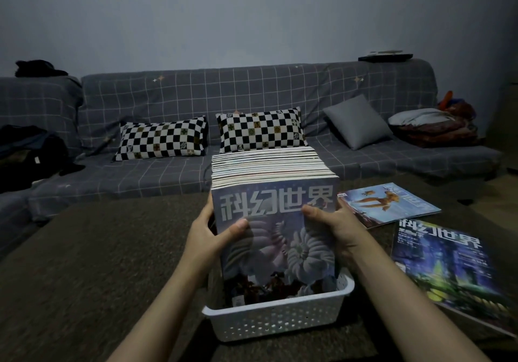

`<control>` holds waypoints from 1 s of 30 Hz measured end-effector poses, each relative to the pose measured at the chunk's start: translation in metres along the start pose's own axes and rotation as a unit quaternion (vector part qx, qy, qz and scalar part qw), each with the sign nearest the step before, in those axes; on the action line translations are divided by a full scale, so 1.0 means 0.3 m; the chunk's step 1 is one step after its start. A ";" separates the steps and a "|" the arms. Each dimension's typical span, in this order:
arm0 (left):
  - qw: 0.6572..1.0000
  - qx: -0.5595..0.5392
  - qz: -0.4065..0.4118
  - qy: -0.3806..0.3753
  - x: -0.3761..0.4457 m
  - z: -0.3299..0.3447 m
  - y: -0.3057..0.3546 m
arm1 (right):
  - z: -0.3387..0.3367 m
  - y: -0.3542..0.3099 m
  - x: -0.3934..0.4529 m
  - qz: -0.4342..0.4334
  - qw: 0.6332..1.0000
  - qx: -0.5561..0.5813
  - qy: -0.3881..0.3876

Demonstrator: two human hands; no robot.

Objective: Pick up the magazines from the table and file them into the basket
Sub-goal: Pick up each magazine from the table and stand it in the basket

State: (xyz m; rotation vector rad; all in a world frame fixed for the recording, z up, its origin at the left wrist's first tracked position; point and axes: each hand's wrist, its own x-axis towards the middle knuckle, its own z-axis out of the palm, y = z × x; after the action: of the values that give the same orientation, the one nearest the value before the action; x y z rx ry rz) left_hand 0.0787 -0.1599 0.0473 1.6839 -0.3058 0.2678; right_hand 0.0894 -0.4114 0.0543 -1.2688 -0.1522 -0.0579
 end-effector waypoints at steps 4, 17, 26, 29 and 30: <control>1.000 0.008 0.016 0.012 0.002 -0.017 -0.007 | 0.003 0.005 0.014 -0.022 0.999 -0.043 -0.003; 0.990 -0.137 -0.034 -0.013 -0.012 0.041 -0.068 | -0.024 0.104 -0.016 0.057 0.997 -0.005 -0.055; 0.985 -0.161 -0.063 -0.010 -0.004 0.047 -0.076 | 0.001 0.111 -0.019 0.050 0.998 0.024 -0.016; 0.983 -0.165 -0.073 -0.021 -0.008 0.042 -0.068 | 0.010 0.108 -0.029 0.054 0.999 -0.003 0.004; 0.983 -0.161 -0.079 -0.024 -0.009 0.040 -0.067 | 0.010 0.105 -0.033 0.061 0.998 -0.013 0.010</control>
State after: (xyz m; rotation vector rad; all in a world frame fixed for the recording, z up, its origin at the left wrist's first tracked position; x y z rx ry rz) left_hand 0.0832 -0.1691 0.0261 1.3859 -0.2367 0.0547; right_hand 0.0834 -0.3994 0.0239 -1.3010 -0.0557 0.0320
